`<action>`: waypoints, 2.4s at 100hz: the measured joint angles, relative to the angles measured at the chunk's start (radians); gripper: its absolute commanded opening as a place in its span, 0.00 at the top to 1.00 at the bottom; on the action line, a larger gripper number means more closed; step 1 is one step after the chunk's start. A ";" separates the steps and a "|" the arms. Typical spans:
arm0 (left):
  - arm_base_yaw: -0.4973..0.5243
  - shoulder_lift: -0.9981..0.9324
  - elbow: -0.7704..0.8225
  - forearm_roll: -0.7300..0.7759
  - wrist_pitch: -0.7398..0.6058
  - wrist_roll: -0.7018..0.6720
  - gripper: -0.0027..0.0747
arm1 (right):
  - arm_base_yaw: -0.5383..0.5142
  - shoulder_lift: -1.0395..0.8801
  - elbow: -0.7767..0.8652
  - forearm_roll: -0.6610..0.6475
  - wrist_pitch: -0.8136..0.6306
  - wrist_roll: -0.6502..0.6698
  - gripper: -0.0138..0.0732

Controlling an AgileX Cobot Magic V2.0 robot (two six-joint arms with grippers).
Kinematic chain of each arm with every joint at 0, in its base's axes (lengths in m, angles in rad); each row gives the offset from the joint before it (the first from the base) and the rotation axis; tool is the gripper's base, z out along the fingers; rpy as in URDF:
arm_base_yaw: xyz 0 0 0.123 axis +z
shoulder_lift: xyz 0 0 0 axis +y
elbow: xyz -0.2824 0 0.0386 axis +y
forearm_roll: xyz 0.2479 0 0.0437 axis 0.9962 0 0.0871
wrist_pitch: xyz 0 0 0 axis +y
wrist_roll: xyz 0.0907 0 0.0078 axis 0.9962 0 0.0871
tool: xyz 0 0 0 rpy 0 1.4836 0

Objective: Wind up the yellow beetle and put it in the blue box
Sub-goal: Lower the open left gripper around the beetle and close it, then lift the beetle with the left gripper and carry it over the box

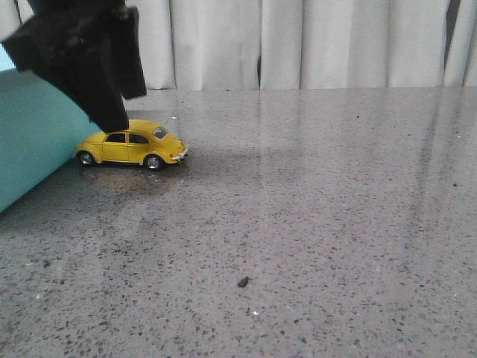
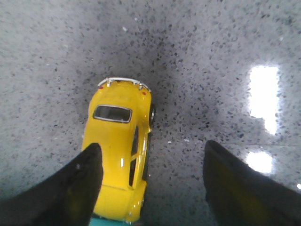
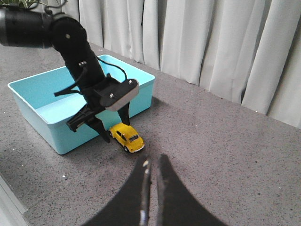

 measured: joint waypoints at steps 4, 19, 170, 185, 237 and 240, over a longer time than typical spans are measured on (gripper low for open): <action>0.002 0.012 0.000 0.004 -0.013 0.002 0.41 | 0.000 0.000 0.000 0.000 0.000 0.000 0.89; 0.010 0.047 -0.005 0.006 -0.065 0.002 0.42 | 0.000 0.000 0.000 0.000 -0.002 0.000 0.89; 0.078 0.107 -0.413 -0.146 0.025 -0.116 0.79 | 0.000 0.000 0.000 0.017 -0.050 0.000 0.89; 0.078 0.088 -0.522 -0.044 0.070 -0.274 0.79 | 0.000 0.000 0.000 0.025 -0.050 0.000 0.89; 0.179 0.080 -0.569 0.313 0.173 -0.977 0.79 | 0.000 0.000 0.000 0.058 -0.050 0.000 0.89; 0.192 0.077 -0.565 0.313 0.173 -1.002 0.79 | 0.000 0.000 0.000 0.062 -0.050 0.002 0.89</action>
